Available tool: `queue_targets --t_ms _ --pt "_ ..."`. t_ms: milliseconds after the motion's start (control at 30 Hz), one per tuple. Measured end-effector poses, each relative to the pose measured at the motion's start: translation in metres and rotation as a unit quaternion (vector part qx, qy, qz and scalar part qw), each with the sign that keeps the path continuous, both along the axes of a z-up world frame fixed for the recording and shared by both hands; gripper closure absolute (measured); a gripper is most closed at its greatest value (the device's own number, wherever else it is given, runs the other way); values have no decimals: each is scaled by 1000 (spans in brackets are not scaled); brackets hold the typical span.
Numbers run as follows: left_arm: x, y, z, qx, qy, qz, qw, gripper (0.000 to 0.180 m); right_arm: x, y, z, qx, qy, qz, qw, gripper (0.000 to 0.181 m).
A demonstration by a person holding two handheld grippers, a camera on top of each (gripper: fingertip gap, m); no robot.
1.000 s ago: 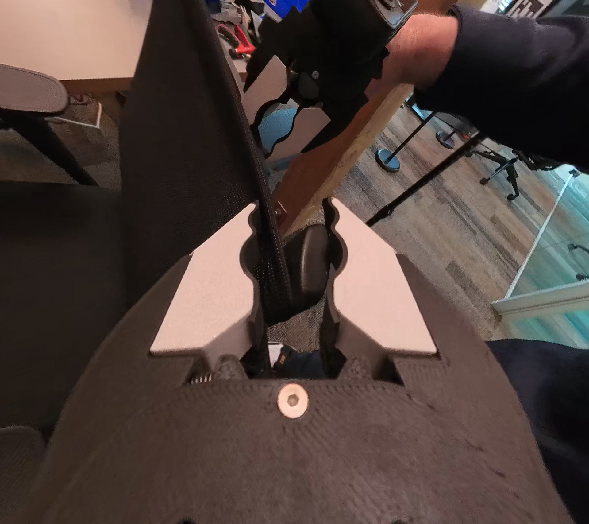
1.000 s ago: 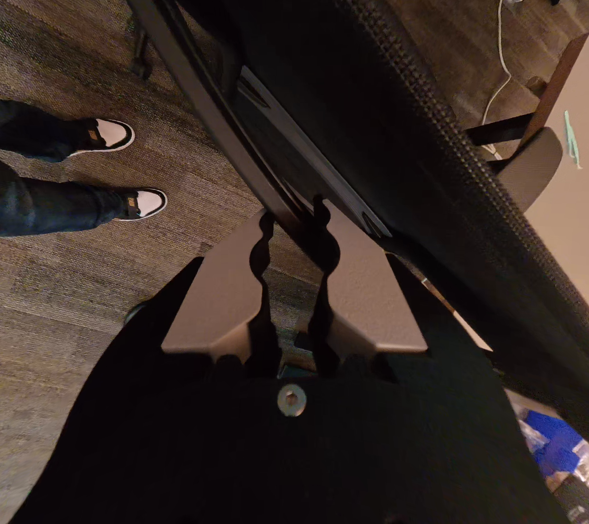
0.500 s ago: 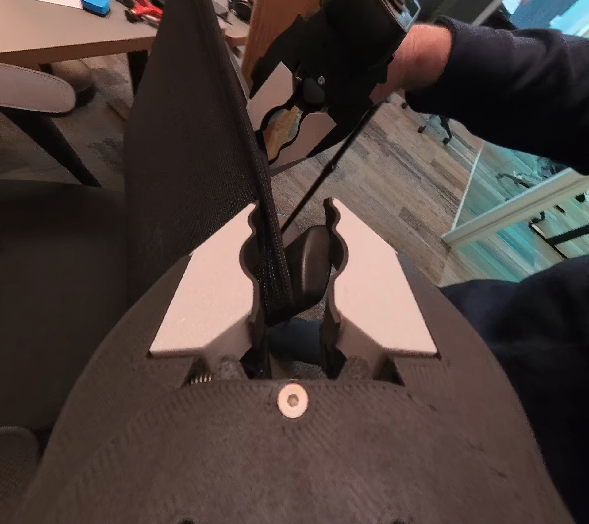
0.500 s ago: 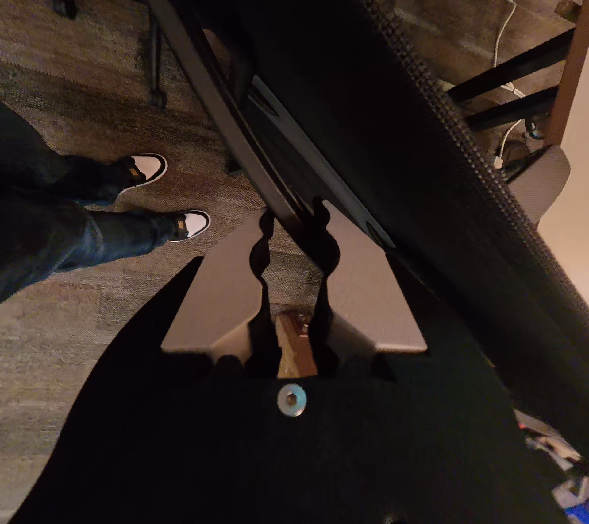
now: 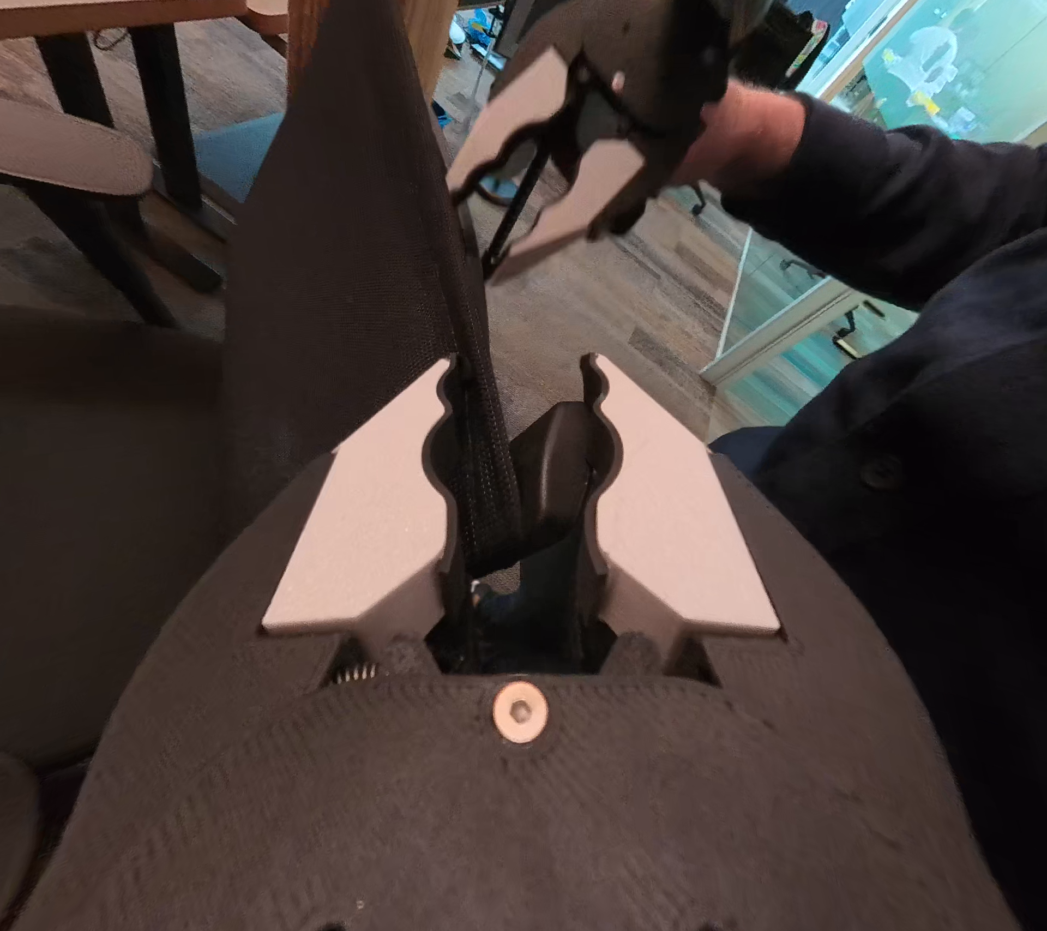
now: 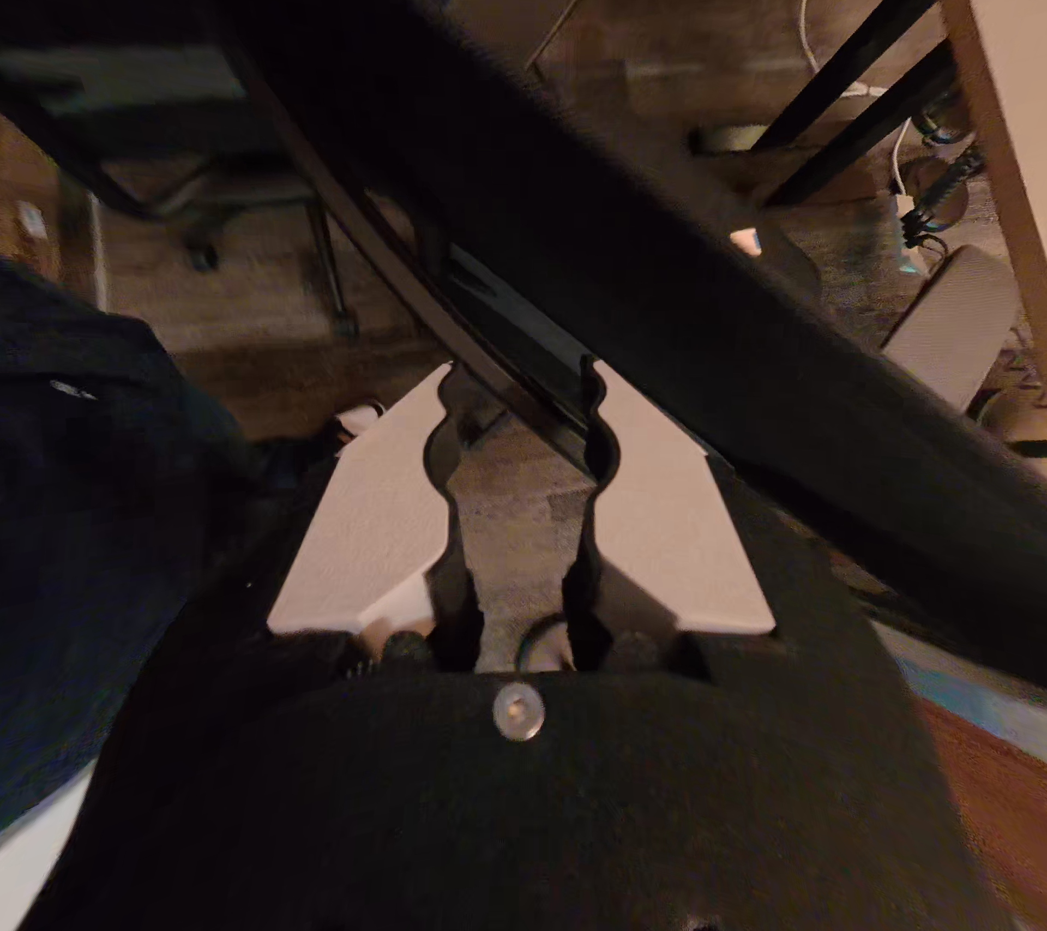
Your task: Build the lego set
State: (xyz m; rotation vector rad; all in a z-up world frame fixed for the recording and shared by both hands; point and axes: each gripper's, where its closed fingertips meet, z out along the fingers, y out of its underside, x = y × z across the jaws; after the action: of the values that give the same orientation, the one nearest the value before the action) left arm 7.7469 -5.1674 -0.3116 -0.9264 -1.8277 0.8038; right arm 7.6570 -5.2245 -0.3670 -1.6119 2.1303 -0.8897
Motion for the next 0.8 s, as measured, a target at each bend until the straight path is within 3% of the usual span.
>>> queue_targets --t_ms 167,233,267,433,500,633,700,800 --pt "-16 12 -1 17 0 -1 1000 137 -84 -50 84 -93 -93 -82 988 132" --pt "-21 14 -1 19 -1 4 1000 136 -124 -87 108 -143 -105 -122 976 114" --pt "-24 14 -1 19 -1 6 1000 137 -141 -104 112 -150 -103 -133 974 113" --pt "-36 11 -1 22 0 21 1000 137 -181 -173 76 -111 -75 -133 982 91" --pt "-43 10 -2 22 0 28 999 137 -176 -181 57 -77 -80 -102 989 98" --pt "-55 7 -2 25 3 39 999 137 -163 -197 42 -34 -122 -62 990 89" --pt "-61 6 -2 29 5 42 999 136 -164 -201 42 -2 -136 -43 990 96" --pt "-67 4 -2 31 12 49 998 135 -161 -205 32 5 -88 1 996 101"
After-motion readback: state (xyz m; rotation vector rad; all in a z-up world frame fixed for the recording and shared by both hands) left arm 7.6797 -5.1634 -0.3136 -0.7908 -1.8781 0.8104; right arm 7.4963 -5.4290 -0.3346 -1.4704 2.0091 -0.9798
